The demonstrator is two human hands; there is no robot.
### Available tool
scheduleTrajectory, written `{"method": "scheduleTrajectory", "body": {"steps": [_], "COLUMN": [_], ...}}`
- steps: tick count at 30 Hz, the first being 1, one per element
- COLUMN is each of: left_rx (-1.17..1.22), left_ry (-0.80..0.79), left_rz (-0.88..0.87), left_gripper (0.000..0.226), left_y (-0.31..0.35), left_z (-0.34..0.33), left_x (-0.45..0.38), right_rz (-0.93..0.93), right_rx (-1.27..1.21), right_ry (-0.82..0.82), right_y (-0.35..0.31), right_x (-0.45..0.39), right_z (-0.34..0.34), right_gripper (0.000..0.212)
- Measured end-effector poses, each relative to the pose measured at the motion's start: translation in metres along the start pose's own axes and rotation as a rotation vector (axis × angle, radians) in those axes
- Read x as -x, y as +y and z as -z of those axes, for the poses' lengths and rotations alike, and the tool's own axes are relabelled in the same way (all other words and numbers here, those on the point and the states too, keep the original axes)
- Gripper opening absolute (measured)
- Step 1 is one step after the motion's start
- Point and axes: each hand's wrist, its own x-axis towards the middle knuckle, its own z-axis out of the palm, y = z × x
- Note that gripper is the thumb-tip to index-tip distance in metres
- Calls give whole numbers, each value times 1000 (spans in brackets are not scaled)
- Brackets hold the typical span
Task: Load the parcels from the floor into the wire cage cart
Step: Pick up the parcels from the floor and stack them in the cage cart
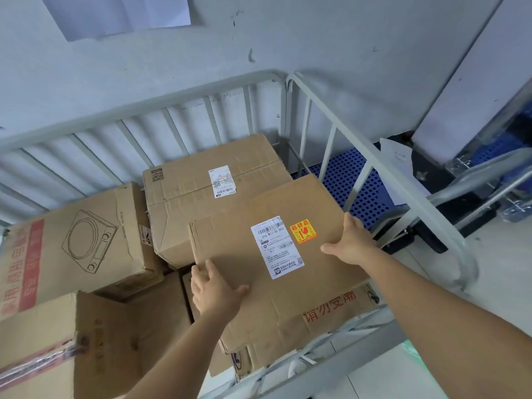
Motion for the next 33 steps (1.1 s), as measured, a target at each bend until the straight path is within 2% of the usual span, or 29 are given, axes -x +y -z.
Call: {"method": "scheduleTrajectory", "body": {"steps": [4, 12, 16, 22, 27, 33], "left_rx": [-126, -262, -387, -468, -554, -633], "left_ry": [-24, -115, -139, -239, -349, -400], "left_rz": [-151, -720, -1014, -1334, -1561, -1833], "left_gripper": [102, 93, 86, 73, 80, 77], "left_y": [5, 32, 42, 44, 34, 9], "left_z": [7, 41, 54, 46, 17, -21], "left_x": [8, 57, 99, 176, 236, 315], "right_rz": [37, 30, -72, -263, -476, -722], "right_rx": [80, 114, 48, -61, -150, -234], "right_ry": [80, 330, 428, 558, 596, 623], "right_y": [-8, -8, 4, 44, 88, 132], "right_x": [37, 149, 213, 307, 380, 465], "right_z": [2, 4, -3, -35, -76, -129], "right_gripper": [104, 92, 90, 81, 84, 84]}}
